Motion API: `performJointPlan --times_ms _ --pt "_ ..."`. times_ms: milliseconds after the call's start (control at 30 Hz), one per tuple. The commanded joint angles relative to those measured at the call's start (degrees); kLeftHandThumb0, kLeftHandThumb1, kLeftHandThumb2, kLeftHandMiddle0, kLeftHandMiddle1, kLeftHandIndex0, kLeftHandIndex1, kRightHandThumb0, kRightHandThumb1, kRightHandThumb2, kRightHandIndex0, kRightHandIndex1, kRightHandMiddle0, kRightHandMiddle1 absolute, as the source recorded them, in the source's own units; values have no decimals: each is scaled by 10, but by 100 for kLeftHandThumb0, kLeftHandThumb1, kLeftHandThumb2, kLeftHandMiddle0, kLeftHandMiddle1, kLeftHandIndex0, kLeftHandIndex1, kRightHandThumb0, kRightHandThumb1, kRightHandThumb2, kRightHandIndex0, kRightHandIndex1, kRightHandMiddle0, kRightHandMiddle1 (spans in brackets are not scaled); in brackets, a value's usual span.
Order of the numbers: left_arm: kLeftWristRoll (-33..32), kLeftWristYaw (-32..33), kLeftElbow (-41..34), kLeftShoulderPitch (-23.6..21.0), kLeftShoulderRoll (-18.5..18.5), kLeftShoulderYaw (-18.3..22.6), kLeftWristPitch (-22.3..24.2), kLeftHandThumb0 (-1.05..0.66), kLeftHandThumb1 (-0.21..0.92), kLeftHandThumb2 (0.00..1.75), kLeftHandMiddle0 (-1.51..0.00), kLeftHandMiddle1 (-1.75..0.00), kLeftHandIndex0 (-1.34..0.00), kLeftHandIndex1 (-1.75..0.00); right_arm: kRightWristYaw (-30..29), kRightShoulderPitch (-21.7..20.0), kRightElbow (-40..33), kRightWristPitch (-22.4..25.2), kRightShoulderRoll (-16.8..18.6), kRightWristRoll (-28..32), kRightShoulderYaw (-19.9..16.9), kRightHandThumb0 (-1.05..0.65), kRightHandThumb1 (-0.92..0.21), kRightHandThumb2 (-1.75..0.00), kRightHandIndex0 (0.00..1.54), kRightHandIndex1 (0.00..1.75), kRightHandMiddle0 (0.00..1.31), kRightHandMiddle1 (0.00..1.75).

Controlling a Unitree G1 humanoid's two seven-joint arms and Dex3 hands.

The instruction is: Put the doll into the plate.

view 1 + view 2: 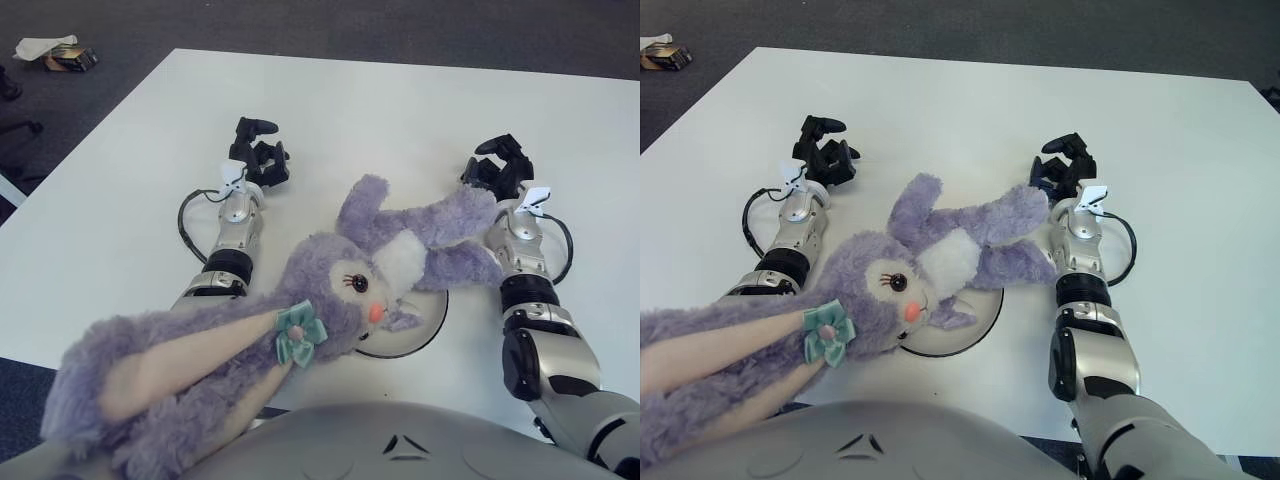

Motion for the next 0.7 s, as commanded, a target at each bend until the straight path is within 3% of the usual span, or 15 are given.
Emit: performJointPlan --times_ms 0,100,267,300,400,667 --pt "-8 2 12 54 -10 7 3 -22 32 131 -91 -173 -47 -175 -10 20 62 -38 23 9 -13 -1 1 -167 87 169 63 175" --pt "-12 -4 8 58 -9 10 9 -36 44 116 -103 -174 -47 -175 -6 14 87 -61 27 14 -19 -1 5 -172 89 170 67 175" --pt "-26 -25 1 68 -9 17 19 -42 48 112 -111 -175 -48 -175 25 11 102 -72 35 35 -30 -1 6 -174 89 173 67 175" --pt "-27 -29 -1 70 -9 17 21 -42 47 113 -113 -175 -49 -175 30 12 102 -71 36 38 -31 -19 -5 -163 102 174 68 175" --pt "-29 -39 -8 77 -8 16 24 -43 47 113 -115 -175 -49 -175 40 20 88 -66 38 41 -31 -41 -18 -148 119 174 68 175" --pt "-18 -62 -62 119 -3 -3 28 -43 46 114 -116 -175 -50 -175 74 68 21 -52 42 46 -21 -51 -23 -142 127 175 68 175"
